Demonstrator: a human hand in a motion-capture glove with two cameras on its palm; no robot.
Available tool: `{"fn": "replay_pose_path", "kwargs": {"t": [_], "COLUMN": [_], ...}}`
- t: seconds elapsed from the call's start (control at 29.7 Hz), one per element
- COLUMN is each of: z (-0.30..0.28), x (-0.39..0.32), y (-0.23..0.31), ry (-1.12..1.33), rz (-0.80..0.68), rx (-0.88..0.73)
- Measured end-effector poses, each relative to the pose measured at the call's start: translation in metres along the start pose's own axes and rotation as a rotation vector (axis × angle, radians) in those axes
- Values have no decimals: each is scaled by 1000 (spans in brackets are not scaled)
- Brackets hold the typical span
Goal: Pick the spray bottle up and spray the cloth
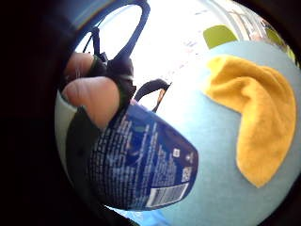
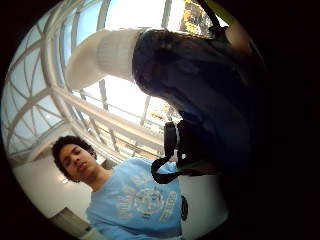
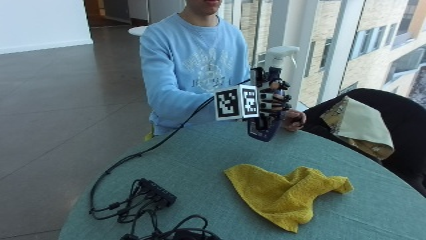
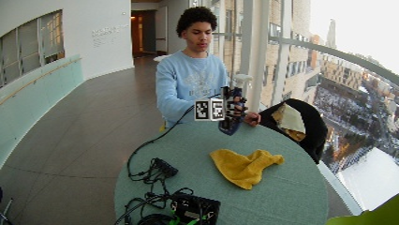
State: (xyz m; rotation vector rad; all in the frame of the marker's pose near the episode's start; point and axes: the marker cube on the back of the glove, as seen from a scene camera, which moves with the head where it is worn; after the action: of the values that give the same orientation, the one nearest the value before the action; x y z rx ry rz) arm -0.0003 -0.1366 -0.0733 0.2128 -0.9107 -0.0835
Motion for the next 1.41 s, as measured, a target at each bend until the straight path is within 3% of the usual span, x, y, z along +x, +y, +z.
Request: {"fn": "replay_pose_path", "kwargs": {"t": [0.27, 0.57, 1.41], "z": [61, 116, 139], "x": [9, 31, 44], "y": [-23, -31, -31], "ry": [-37, -52, -86], "rz": [-93, -88, -11], "rx": [-23, -41, -66]}}
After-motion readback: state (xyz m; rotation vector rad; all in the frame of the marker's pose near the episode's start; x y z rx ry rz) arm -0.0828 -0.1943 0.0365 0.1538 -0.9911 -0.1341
